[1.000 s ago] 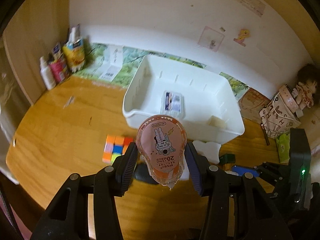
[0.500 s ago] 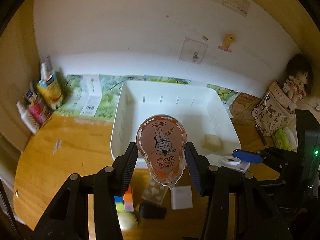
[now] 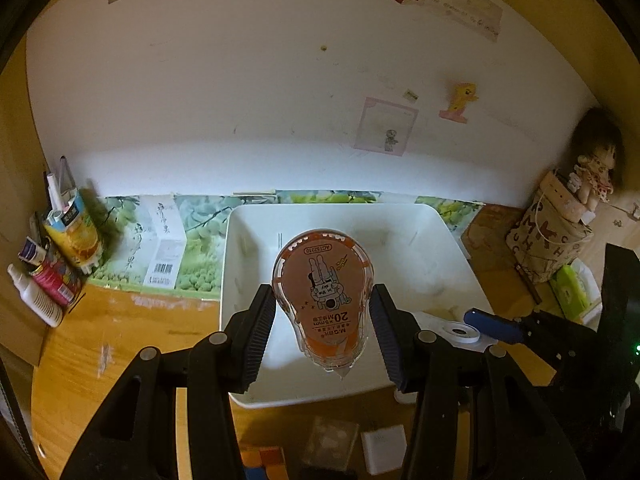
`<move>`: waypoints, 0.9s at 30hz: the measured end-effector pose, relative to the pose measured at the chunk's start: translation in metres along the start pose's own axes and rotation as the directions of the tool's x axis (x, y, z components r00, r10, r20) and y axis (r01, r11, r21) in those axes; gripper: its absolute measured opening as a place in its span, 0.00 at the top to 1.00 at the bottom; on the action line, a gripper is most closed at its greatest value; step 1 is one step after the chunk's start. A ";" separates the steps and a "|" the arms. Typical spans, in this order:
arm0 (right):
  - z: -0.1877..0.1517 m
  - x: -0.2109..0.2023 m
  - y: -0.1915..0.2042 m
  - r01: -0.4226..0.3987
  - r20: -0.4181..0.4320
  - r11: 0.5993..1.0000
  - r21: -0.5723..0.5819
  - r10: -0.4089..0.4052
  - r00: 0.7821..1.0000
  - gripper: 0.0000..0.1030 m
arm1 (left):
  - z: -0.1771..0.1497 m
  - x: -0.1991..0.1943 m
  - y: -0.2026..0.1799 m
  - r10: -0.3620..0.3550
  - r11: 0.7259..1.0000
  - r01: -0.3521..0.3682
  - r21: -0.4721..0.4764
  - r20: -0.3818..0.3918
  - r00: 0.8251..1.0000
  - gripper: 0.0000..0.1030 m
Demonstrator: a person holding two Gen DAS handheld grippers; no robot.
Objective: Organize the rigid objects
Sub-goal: 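Carry the tape dispenser and white toy into the white tray and open both tools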
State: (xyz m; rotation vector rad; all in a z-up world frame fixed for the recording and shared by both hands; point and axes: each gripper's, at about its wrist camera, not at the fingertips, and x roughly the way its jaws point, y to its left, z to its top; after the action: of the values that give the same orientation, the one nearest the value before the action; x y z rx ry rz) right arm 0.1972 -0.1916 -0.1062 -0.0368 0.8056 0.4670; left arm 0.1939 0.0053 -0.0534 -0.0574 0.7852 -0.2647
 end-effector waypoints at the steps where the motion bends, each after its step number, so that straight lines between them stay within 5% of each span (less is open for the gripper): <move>1: 0.000 0.002 0.000 0.007 0.006 1.000 0.009 -0.007 1.000 0.52 | 0.001 0.003 0.001 -0.003 1.000 0.003 0.003 0.001 1.000 0.49; 13: -0.003 0.024 -0.011 0.123 -0.012 0.986 0.113 -0.122 0.992 0.51 | 0.000 0.032 0.002 -0.025 0.998 0.028 0.049 -0.066 0.998 0.47; 17: -0.004 0.019 -0.013 0.151 0.000 0.977 0.153 -0.153 0.988 0.28 | 0.000 0.030 0.004 -0.032 0.998 0.034 0.047 -0.046 0.998 0.24; 27: -0.006 -0.012 -0.018 0.208 0.044 0.955 0.213 -0.222 0.974 0.23 | 0.001 0.005 0.004 -0.048 0.998 0.048 0.030 0.024 0.999 0.23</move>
State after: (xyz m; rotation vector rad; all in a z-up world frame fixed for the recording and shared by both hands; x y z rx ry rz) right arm 0.1930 -0.2137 -0.1043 0.0841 0.7704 0.1752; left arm 0.1987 0.0079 -0.0569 -0.0514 0.7561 -0.3205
